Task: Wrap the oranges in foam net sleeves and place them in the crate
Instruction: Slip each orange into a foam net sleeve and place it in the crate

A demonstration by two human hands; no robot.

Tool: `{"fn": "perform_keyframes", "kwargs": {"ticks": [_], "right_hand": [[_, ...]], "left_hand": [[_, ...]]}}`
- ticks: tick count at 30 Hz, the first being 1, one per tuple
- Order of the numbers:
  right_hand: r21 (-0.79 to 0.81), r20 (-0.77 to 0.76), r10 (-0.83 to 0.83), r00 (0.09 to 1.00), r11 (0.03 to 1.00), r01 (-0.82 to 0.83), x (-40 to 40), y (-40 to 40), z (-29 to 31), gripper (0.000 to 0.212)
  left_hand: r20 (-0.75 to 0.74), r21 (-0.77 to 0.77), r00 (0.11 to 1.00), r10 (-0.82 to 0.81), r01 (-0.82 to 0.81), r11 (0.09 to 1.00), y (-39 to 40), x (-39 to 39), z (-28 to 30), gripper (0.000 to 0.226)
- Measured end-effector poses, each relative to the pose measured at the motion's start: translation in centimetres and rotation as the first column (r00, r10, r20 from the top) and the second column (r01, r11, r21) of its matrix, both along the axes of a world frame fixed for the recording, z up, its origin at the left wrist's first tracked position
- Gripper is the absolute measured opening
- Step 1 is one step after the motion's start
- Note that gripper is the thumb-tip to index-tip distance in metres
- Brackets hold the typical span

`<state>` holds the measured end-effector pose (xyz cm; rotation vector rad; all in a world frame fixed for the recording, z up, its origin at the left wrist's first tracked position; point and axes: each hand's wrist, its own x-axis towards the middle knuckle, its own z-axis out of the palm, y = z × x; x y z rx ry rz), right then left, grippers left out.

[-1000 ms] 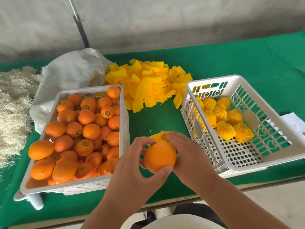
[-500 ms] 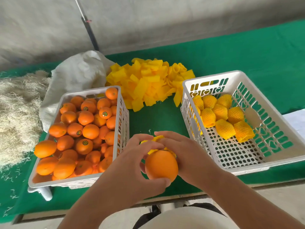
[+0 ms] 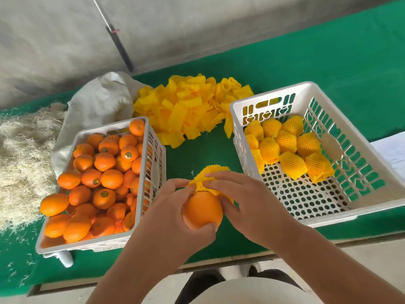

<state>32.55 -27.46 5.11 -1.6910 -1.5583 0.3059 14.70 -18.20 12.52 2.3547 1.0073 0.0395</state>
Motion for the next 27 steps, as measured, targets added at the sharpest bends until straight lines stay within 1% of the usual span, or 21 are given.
{"fn": "perform_keyframes", "kwargs": {"ticks": [5, 8, 10, 12, 15, 18, 21, 24, 27], "right_hand": [[0.034, -0.05, -0.009, 0.999, 0.999, 0.01, 0.5, -1.2, -1.2, 0.04], [0.06, -0.061, -0.014, 0.998, 0.998, 0.017, 0.6, -1.3, -1.9, 0.041], [0.067, -0.063, -0.037, 0.997, 0.997, 0.041, 0.7, -1.1, -2.1, 0.041], [0.088, -0.056, -0.069, 0.996, 0.993, 0.074, 0.6, -0.5, -2.1, 0.041], [0.157, -0.048, -0.113, 0.992, 0.98, 0.119, 0.0, 0.6, -1.7, 0.036], [0.276, -0.061, -0.155, 0.986, 0.947, 0.165, -1.3, 1.7, -1.1, 0.03], [0.333, -0.138, -0.197, 0.971, 0.914, 0.233, -2.3, 2.7, -0.6, 0.025], [0.38, -0.138, -0.162, 0.977, 0.902, 0.203, -2.7, 3.3, -0.3, 0.017], [0.388, -0.155, -0.138, 0.978, 0.902, 0.189, -3.1, 3.2, -0.4, 0.022]], "left_hand": [[0.035, 0.13, 0.997, 0.066, -0.07, 0.989, -1.6, 1.2, -0.9, 0.073], [0.051, 0.205, 0.994, 0.096, -0.105, 0.973, -2.2, 1.7, -1.4, 0.072], [0.05, 0.241, 0.993, 0.111, -0.12, 0.963, -2.2, 2.1, -1.7, 0.072], [0.081, 0.28, 0.99, 0.114, -0.133, 0.951, -1.9, 2.4, -1.7, 0.072], [0.106, 0.336, 0.987, 0.118, -0.148, 0.93, -1.0, 2.2, -1.6, 0.07], [0.125, 0.413, 0.982, 0.14, -0.18, 0.893, 0.1, 1.7, -1.1, 0.06], [0.16, 0.436, 0.972, 0.174, -0.228, 0.871, 1.2, 1.0, -0.8, 0.062], [0.164, 0.44, 0.966, 0.201, -0.254, 0.861, 2.2, 0.5, -0.8, 0.07], [0.203, 0.434, 0.958, 0.204, -0.275, 0.858, 2.8, 0.5, -1.0, 0.071]]}}
